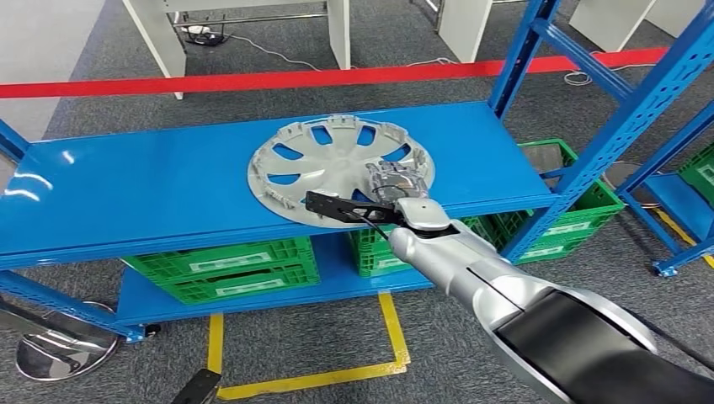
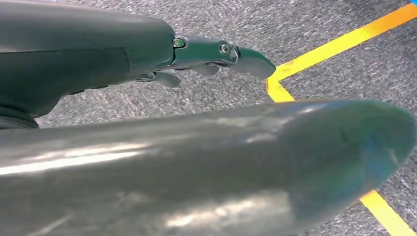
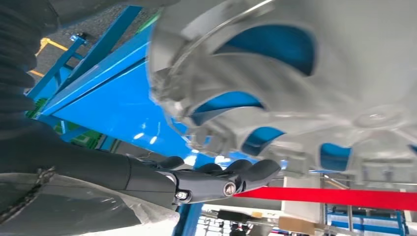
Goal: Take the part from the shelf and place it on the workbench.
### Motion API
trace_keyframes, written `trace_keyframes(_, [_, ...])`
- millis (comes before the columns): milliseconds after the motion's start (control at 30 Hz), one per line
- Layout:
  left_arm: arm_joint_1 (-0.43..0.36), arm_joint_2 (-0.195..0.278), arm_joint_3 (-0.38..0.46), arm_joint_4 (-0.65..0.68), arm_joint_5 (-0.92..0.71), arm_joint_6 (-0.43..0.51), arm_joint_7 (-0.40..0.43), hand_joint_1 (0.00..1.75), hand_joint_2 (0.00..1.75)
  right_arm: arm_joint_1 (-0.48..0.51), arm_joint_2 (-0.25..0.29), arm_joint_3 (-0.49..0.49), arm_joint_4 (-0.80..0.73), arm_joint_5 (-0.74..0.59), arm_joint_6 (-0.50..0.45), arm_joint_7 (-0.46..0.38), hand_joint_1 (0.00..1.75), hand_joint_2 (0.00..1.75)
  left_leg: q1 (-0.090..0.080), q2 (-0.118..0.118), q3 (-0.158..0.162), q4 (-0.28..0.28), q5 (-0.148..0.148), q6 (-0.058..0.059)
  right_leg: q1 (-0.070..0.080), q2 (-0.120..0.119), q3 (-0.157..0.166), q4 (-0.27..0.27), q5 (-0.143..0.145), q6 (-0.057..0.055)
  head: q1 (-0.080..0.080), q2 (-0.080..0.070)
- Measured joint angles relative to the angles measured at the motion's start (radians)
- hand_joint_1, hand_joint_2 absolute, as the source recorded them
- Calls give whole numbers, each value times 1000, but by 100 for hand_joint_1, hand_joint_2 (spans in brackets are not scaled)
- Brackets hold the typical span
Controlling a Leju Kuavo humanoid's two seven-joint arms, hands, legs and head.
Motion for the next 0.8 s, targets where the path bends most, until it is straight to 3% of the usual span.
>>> trace_keyframes(133, [2, -1, 0, 0, 0, 0, 0, 0, 0, 0, 0, -1, 0, 1, -1, 0, 0, 175, 1, -2, 2, -12, -1, 25, 0, -2, -14, 16, -14, 20, 2, 0])
trace_keyframes(200, [1, 0, 0, 0, 0, 0, 0, 0, 0, -1, 0, -1, 0, 1, -2, 0, 0, 175, 4, -1, 3, -16, 1, 34, -1, -2, -58, 103, -63, 28, 6, 0])
trace_keyframes(267, [1, -1, 0, 0, 0, 0, 0, 0, 0, 4, 0, -2, 1, 2, -2, 0, 0, 175, 4, -1, 3, -16, 0, 38, -2, -2, -122, 235, -115, 33, 9, 0])
trace_keyframes(300, [2, -1, 0, 0, 0, 0, 0, 0, 0, 8, 0, -2, 2, 2, -2, 1, 0, 175, 3, -1, 3, -15, 0, 38, -2, -2, -143, 273, -121, 33, 9, 0])
trace_keyframes(333, [2, -1, 0, 0, 0, 0, 0, 0, 0, 12, 0, -2, 2, 2, -2, 1, 0, 175, 3, -1, 4, -15, -1, 38, -2, -2, -147, 275, -108, 32, 10, 0])
trace_keyframes(367, [2, -1, 0, 0, 0, 0, 0, 0, 0, 13, 0, -2, 3, 2, -2, 1, 0, 175, 2, -2, 4, -15, -1, 38, -1, -2, -131, 237, -79, 29, 10, 0])
trace_keyframes(433, [1, -2, 0, 0, 0, 0, 0, 0, 0, 10, 0, -2, 3, 2, -2, 1, 0, 175, 0, -3, 6, -15, -2, 35, 1, -2, -63, 100, -14, 20, 9, 0])
trace_keyframes(500, [1, -3, 0, 0, 0, 0, 0, 0, 0, 7, 0, -2, 3, 2, -2, 1, 0, 175, -2, -3, 4, -13, -2, 27, 5, -1, -15, 10, 10, 12, 8, 0])
trace_keyframes(600, [2, -3, 0, 0, 0, -2, -1, 0, 0, 9, -1, -3, 2, 6, -2, 1, 0, 175, -2, -3, 2, -12, -2, 12, 5, 1, -7, -6, 10, 1, 9, 0])
trace_keyframes(667, [1, -2, 0, 0, 0, -3, -2, 0, 0, 8, 0, -3, 1, 8, -2, 0, 0, 175, -2, -2, -11, 26, -29, 2, -1, 0, 0, -14, 13, -9, 5, 0])
trace_keyframes(767, [3, -1, 0, 0, 0, -3, -2, 0, 0, 10, 0, -4, 1, 8, -2, 0, 0, 175, 2, -1, -89, 202, -116, -12, -3, -2, 3, -16, 13, -16, 0, 0])
trace_keyframes(800, [5, -1, 0, 0, 0, -3, -2, 0, 0, 13, 0, -4, 1, 9, -2, 0, 0, 175, 3, -1, -110, 248, -129, -15, -3, -2, 4, -15, 13, -16, 0, 0])
